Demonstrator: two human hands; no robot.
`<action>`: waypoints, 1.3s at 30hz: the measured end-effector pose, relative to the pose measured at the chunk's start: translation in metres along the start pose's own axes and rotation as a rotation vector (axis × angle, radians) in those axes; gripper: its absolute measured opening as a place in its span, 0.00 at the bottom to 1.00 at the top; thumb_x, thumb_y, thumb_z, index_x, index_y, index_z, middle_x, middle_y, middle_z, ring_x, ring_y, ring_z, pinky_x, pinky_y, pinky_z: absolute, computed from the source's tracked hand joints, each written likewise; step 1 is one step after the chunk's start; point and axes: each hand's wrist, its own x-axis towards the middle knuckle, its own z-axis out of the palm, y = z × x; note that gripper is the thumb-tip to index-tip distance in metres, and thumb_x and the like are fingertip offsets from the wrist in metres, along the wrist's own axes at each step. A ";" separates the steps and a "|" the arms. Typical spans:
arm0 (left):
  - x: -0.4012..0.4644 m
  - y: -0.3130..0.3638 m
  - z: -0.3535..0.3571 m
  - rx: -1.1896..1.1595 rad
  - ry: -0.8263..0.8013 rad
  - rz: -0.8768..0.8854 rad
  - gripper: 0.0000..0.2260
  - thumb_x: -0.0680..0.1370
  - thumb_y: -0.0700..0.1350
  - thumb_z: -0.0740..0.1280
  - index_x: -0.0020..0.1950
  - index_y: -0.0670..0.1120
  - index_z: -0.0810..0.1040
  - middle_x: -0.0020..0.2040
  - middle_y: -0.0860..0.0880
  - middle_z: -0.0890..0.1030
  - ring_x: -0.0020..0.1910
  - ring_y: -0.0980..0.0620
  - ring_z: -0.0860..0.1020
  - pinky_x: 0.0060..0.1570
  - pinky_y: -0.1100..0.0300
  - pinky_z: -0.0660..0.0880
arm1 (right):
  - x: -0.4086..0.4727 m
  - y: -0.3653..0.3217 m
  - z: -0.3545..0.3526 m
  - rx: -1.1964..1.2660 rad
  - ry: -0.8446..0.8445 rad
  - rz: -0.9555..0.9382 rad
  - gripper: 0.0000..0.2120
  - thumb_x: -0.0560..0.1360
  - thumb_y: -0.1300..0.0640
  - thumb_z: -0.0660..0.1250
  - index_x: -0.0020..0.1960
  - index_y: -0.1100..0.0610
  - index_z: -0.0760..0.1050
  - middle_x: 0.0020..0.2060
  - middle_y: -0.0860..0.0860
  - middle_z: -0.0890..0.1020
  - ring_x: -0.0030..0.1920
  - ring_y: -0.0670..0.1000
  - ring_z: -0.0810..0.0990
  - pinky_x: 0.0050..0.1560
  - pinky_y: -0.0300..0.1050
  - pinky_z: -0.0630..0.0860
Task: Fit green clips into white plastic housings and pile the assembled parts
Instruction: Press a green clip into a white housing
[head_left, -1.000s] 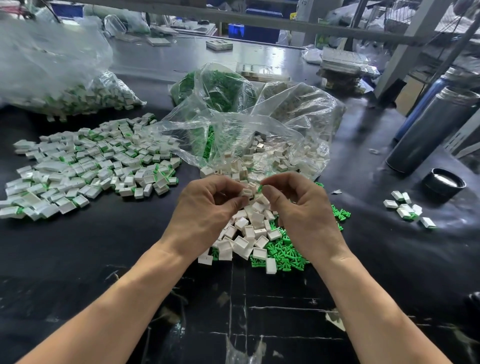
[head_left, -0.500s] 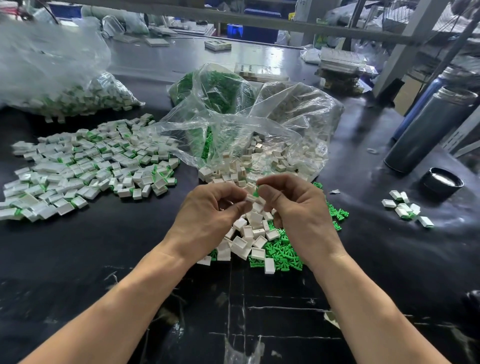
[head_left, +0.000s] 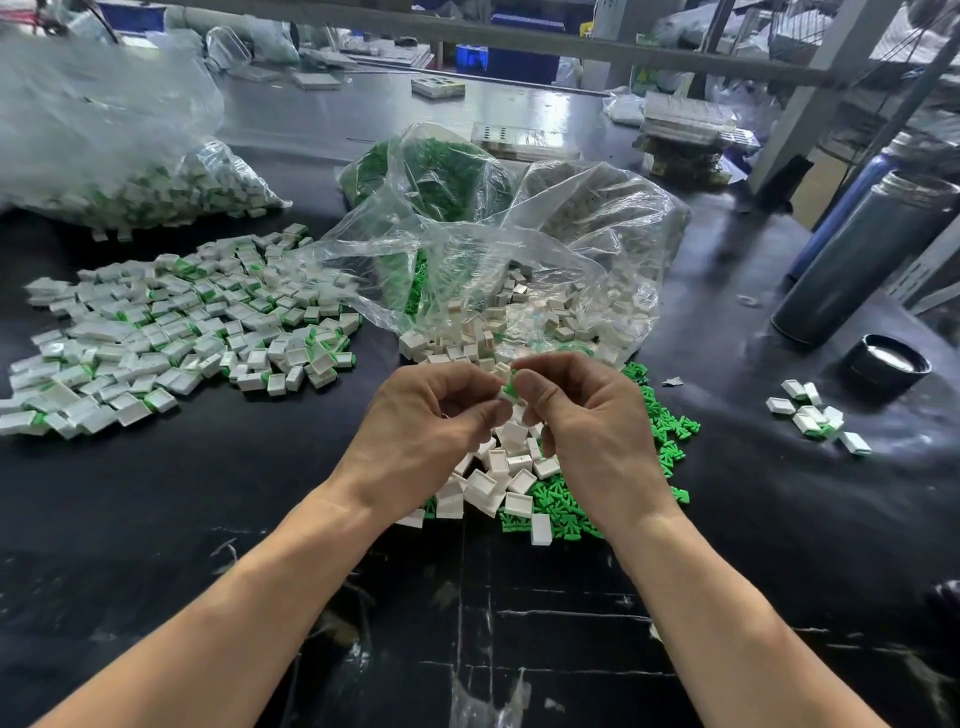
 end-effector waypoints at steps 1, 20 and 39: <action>0.000 -0.001 0.000 -0.009 -0.003 -0.005 0.04 0.77 0.41 0.75 0.49 0.50 0.86 0.39 0.50 0.86 0.38 0.53 0.83 0.43 0.54 0.83 | 0.000 0.000 0.001 -0.012 0.006 -0.010 0.04 0.78 0.60 0.74 0.48 0.52 0.83 0.36 0.45 0.85 0.35 0.43 0.80 0.35 0.33 0.74; 0.000 0.002 0.000 -0.079 0.007 -0.027 0.02 0.78 0.39 0.73 0.49 0.42 0.85 0.38 0.44 0.85 0.35 0.53 0.82 0.38 0.61 0.81 | -0.003 0.000 0.002 -0.033 -0.014 -0.039 0.09 0.77 0.61 0.74 0.44 0.48 0.83 0.39 0.50 0.86 0.38 0.47 0.83 0.33 0.40 0.79; -0.001 0.000 -0.003 0.398 0.151 0.176 0.04 0.78 0.45 0.75 0.51 0.53 0.84 0.44 0.59 0.83 0.44 0.60 0.81 0.46 0.61 0.78 | -0.002 -0.009 -0.012 -0.653 -0.103 -0.360 0.03 0.78 0.58 0.75 0.50 0.56 0.82 0.43 0.47 0.82 0.44 0.49 0.79 0.45 0.43 0.76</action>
